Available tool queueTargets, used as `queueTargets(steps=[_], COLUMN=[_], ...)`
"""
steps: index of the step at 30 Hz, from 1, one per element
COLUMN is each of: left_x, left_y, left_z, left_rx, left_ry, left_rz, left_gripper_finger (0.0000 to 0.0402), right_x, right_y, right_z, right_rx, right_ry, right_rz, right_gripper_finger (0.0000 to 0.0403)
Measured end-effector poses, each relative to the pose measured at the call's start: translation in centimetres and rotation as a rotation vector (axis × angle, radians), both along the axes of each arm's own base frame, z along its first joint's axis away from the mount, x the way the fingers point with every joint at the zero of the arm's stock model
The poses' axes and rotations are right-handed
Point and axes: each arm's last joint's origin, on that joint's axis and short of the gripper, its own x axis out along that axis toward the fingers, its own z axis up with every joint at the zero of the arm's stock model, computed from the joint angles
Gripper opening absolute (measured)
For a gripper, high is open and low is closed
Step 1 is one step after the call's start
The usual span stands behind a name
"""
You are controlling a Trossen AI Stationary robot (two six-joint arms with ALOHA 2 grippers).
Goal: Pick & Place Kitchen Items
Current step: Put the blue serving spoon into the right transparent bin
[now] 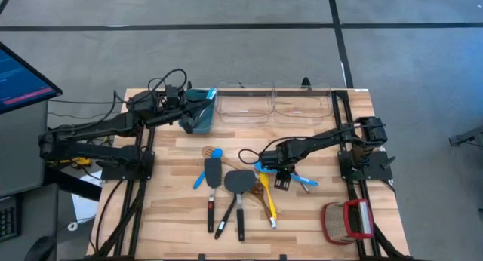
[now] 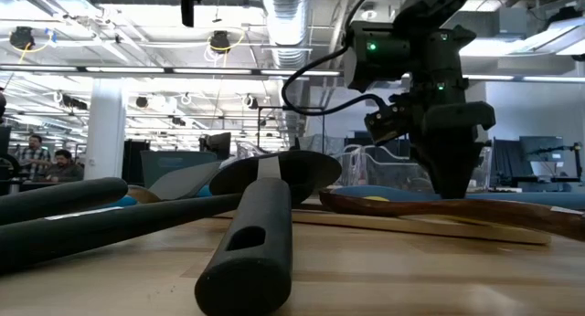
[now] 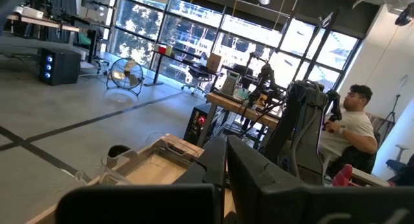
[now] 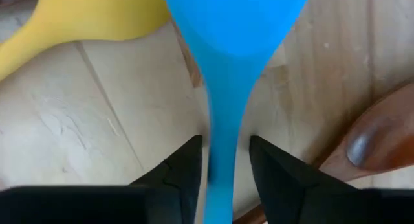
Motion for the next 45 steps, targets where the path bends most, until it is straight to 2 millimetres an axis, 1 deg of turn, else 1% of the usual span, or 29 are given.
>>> queueTargets(steps=[7, 10, 19, 26, 34, 39, 45], left_x=[0.0, 0.0, 0.0, 0.0, 0.0, 0.0, 0.0], left_y=[0.0, 0.0, 0.0, 0.0, 0.0, 0.0, 0.0], left_z=[0.0, 0.0, 0.0, 0.0, 0.0, 0.0, 0.0], left_rx=[0.0, 0.0, 0.0, 0.0, 0.0, 0.0, 0.0], left_ry=[0.0, 0.0, 0.0, 0.0, 0.0, 0.0, 0.0], left_rz=[0.0, 0.0, 0.0, 0.0, 0.0, 0.0, 0.0], left_gripper_finger=[0.0002, 0.0002, 0.0002, 0.0002, 0.0002, 0.0002, 0.0002], right_x=[0.0, 0.2, 0.8, 1.4, 3.4, 4.6, 5.5], right_y=[0.0, -0.1, 0.2, -0.9, -2.6, -4.4, -6.7], right_z=[0.0, 0.3, 1.4, 3.0, 6.3, 9.0, 12.6], right_rx=[-0.007, -0.006, 0.035, 0.024, 0.013, -0.001, -0.029], right_ry=[0.001, 0.006, 0.014, 0.024, -0.071, -0.141, -0.224], right_rz=[0.001, 0.001, 0.101, 0.169, 0.228, 0.251, 0.262], right_gripper_finger=[0.0056, 0.0036, 0.0036, 0.0036, 0.0036, 0.0036, 0.0036])
